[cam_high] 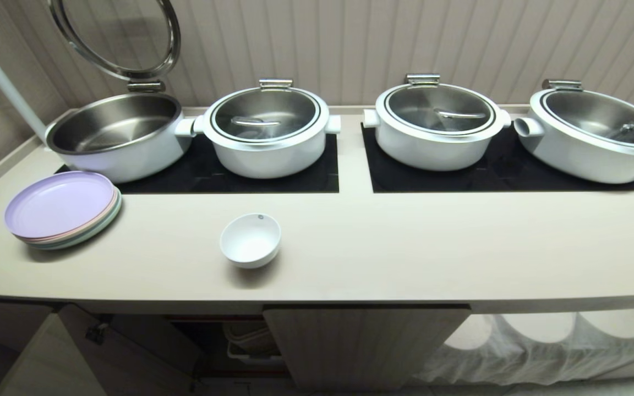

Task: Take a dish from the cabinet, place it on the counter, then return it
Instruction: Pick up the bowl from the table

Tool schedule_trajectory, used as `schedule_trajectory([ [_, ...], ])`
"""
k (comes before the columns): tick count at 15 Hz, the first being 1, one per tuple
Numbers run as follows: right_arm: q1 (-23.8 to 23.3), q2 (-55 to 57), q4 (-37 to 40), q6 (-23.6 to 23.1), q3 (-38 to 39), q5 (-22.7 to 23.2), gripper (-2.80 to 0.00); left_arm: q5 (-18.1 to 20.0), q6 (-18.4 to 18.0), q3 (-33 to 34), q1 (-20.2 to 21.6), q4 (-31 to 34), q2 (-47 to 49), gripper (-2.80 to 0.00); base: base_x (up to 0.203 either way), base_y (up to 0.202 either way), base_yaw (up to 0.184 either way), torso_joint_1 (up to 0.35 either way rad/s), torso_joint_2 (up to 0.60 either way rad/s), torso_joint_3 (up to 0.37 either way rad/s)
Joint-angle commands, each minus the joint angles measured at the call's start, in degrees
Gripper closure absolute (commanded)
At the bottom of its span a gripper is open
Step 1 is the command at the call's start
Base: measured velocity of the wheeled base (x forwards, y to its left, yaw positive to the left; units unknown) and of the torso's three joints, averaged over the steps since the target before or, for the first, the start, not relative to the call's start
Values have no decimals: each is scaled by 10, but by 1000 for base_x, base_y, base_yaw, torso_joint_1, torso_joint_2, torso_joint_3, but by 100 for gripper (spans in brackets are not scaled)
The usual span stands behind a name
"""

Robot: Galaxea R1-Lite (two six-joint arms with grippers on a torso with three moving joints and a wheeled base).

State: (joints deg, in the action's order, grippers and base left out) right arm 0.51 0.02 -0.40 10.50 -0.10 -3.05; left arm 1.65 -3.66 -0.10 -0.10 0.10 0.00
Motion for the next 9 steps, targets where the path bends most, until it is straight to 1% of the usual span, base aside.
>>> schedule_trajectory([
  [1,0,0,0,1,0,0,0,0,1,0,0,0,0,0,0,0,0,0,0,0],
  [9,0,0,0,1,0,0,0,4,-1,0,0,0,0,0,0,0,0,0,0,0],
])
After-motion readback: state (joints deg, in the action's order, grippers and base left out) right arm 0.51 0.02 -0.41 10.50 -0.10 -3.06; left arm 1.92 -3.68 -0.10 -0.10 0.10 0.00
